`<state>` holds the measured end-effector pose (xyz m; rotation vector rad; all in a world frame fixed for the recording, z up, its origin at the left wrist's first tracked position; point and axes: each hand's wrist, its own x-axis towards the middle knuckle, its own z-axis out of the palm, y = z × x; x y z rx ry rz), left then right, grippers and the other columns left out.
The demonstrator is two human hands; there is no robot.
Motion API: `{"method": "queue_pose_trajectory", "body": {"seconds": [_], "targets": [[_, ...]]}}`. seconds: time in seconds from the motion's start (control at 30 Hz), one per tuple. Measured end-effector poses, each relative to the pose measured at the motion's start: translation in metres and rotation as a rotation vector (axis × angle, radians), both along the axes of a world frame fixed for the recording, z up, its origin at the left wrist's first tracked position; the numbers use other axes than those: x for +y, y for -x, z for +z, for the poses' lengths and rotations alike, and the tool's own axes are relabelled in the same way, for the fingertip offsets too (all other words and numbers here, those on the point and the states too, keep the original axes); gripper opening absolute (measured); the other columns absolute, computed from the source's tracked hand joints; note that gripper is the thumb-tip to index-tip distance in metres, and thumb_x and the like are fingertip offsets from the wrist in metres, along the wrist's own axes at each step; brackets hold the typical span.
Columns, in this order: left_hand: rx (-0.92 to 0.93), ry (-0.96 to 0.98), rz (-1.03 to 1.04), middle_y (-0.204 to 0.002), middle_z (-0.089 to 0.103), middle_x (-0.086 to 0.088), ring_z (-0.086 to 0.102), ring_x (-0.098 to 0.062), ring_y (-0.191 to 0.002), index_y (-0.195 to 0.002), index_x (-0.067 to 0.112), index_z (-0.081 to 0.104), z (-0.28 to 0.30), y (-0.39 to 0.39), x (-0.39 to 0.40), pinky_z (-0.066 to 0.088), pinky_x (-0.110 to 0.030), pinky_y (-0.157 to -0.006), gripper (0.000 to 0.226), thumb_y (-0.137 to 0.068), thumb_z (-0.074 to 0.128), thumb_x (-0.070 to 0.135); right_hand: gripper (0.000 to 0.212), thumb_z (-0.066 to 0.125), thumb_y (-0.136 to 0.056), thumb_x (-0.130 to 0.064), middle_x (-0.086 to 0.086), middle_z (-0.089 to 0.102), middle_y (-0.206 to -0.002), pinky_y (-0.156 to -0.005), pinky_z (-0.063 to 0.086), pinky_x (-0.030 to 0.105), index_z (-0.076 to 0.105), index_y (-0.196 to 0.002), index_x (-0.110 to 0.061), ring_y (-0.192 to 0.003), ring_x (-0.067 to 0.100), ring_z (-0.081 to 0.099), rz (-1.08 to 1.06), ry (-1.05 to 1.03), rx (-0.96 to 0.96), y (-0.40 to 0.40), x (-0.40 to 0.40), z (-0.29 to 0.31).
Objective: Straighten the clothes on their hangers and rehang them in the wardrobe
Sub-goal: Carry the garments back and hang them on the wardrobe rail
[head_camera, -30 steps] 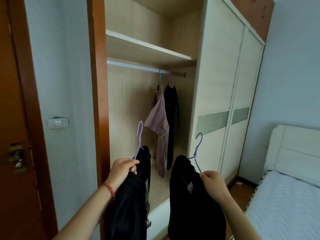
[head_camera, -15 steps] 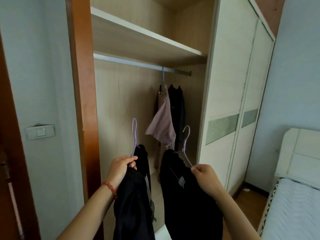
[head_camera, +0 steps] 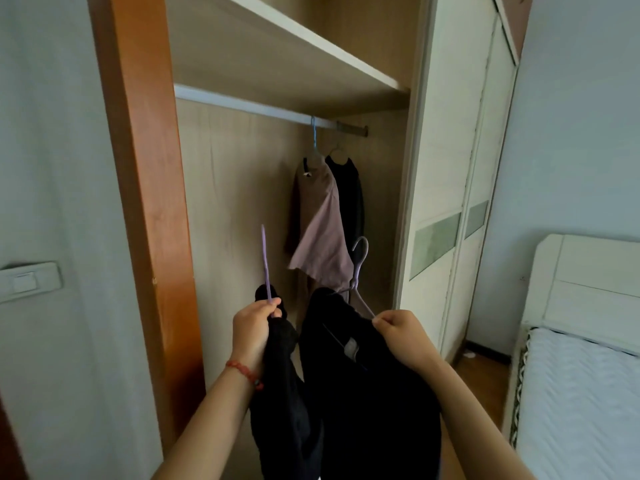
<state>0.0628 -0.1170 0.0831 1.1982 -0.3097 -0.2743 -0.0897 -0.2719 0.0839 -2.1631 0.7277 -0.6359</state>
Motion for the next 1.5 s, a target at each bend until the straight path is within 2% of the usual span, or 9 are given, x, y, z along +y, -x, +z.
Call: {"method": "queue_pose_trajectory", "body": {"seconds": [0.17, 0.3, 0.47, 0.6, 0.77, 0.9, 1.07, 1.4, 1.5], "targets": [[0.001, 0.003, 0.022, -0.061, 0.055, -0.006, 0.049, -0.016, -0.061, -0.088, 0.000, 0.066, -0.001, -0.016, -0.009, 0.039, -0.019, -0.063, 0.016, -0.086, 0.050, -0.002, 0.035, 0.047, -0.091, -0.017, 0.012, 0.048, -0.067, -0.062, 0.034, 0.029, 0.057, -0.085, 0.016, -0.064, 0.019, 0.044, 0.016, -0.008, -0.036, -0.016, -0.002, 0.012], [0.002, 0.005, 0.039, -0.062, 0.051, -0.006, 0.046, -0.014, -0.059, -0.063, 0.008, 0.060, -0.003, -0.026, -0.019, 0.038, -0.018, -0.057, 0.026, -0.086, 0.051, -0.001, 0.033, 0.047, -0.091, -0.014, 0.014, 0.046, -0.069, -0.062, 0.031, 0.028, 0.056, -0.087, 0.018, -0.065, 0.020, 0.042, 0.041, 0.004, -0.075, -0.035, -0.008, 0.017], [0.028, 0.017, 0.067, -0.062, 0.053, -0.006, 0.047, -0.014, -0.059, -0.060, 0.009, 0.060, -0.001, -0.045, -0.029, 0.037, -0.019, -0.058, 0.028, -0.086, 0.052, 0.000, 0.035, 0.046, -0.092, -0.013, 0.030, 0.047, -0.070, -0.062, 0.032, 0.031, 0.053, -0.090, 0.021, -0.066, 0.023, 0.042, 0.118, -0.054, -0.115, -0.063, -0.023, 0.018], [0.074, 0.073, 0.122, -0.040, 0.060, 0.006, 0.052, -0.016, -0.058, -0.067, 0.005, 0.065, 0.000, -0.068, -0.040, 0.040, -0.024, -0.065, 0.020, -0.083, 0.055, -0.002, 0.034, 0.048, -0.091, -0.010, 0.015, 0.042, -0.058, -0.057, 0.032, 0.030, 0.050, -0.061, 0.005, -0.057, 0.024, 0.039, 0.180, -0.047, -0.142, -0.094, -0.043, 0.026], [0.089, 0.074, 0.214, -0.042, 0.058, 0.005, 0.052, -0.020, -0.055, -0.054, 0.011, 0.067, 0.004, -0.104, -0.058, 0.039, -0.030, -0.062, 0.028, -0.080, 0.061, 0.004, 0.027, 0.047, -0.091, -0.010, 0.016, 0.050, -0.067, -0.060, 0.036, 0.034, 0.061, -0.072, 0.004, -0.062, 0.025, 0.045, 0.311, -0.057, -0.141, -0.143, -0.078, 0.044], [0.087, 0.107, 0.322, -0.043, 0.056, -0.001, 0.047, -0.024, -0.056, -0.056, 0.006, 0.058, 0.027, -0.125, -0.081, 0.039, -0.032, -0.058, 0.025, -0.081, 0.059, 0.001, 0.037, 0.049, -0.090, -0.010, 0.005, 0.038, -0.049, -0.050, 0.029, 0.027, 0.044, -0.052, -0.010, -0.044, 0.009, 0.035, 0.350, 0.056, -0.191, -0.179, -0.109, 0.069], [0.099, 0.188, 0.334, -0.048, 0.051, -0.006, 0.046, -0.022, -0.048, -0.060, 0.004, 0.057, 0.062, -0.144, -0.094, 0.037, -0.031, -0.056, 0.020, -0.081, 0.059, 0.001, 0.045, 0.050, -0.088, -0.008, -0.002, 0.023, -0.046, -0.044, 0.017, 0.024, 0.028, -0.050, -0.015, -0.039, 0.006, 0.020, 0.443, 0.123, -0.275, -0.210, -0.137, 0.109], [-0.042, 0.123, 0.417, -0.030, 0.052, 0.002, 0.048, -0.011, -0.026, -0.059, 0.002, 0.058, 0.137, -0.183, -0.102, 0.042, -0.017, -0.038, 0.022, -0.081, 0.060, 0.001, 0.038, 0.051, -0.088, -0.010, 0.006, 0.027, -0.054, -0.051, 0.021, 0.029, 0.036, -0.054, -0.011, -0.050, 0.012, 0.026, 0.560, 0.255, -0.349, -0.266, -0.148, 0.185], [-0.111, 0.111, 0.444, -0.037, 0.057, -0.002, 0.055, -0.018, -0.039, -0.060, 0.003, 0.061, 0.160, -0.192, -0.100, 0.046, -0.024, -0.051, 0.019, -0.079, 0.063, 0.002, 0.037, 0.052, -0.087, -0.011, 0.009, 0.033, -0.055, -0.050, 0.025, 0.028, 0.040, -0.052, -0.009, -0.053, 0.015, 0.031, 0.529, 0.267, -0.380, -0.278, -0.146, 0.203]]}}
